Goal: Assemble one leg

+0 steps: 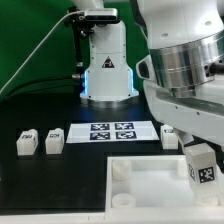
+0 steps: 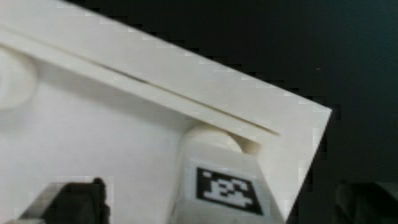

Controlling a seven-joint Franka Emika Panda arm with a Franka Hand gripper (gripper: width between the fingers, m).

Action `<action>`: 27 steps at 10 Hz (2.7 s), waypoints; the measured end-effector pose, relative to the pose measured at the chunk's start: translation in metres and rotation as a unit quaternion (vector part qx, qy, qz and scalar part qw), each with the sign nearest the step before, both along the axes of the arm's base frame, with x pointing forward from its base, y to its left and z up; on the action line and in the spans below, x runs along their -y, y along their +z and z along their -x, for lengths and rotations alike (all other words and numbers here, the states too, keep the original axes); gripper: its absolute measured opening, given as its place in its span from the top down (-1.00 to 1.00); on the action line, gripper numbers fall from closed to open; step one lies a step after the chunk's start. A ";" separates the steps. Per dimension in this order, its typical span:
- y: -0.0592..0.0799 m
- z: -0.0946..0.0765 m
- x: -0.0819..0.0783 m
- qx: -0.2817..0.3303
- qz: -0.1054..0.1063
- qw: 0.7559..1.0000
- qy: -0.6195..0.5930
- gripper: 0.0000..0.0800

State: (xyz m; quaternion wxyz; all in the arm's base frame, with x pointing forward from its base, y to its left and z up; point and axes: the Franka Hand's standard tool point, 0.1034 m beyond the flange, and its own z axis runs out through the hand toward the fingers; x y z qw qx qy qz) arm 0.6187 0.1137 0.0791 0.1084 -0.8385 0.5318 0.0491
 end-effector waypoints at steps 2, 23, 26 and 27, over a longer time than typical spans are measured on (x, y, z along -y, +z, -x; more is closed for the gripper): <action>0.002 -0.005 0.018 0.045 0.009 0.985 0.169 -0.62; 0.006 -0.006 0.010 0.015 -0.025 0.987 -0.160 0.23; 0.002 -0.001 -0.004 0.044 0.003 0.999 0.021 -0.53; 0.005 0.000 -0.007 0.038 0.009 0.995 0.088 -0.59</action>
Offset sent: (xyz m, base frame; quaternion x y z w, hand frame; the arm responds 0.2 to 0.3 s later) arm 0.0000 0.0000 0.0000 0.0000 0.0000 -0.2667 0.9638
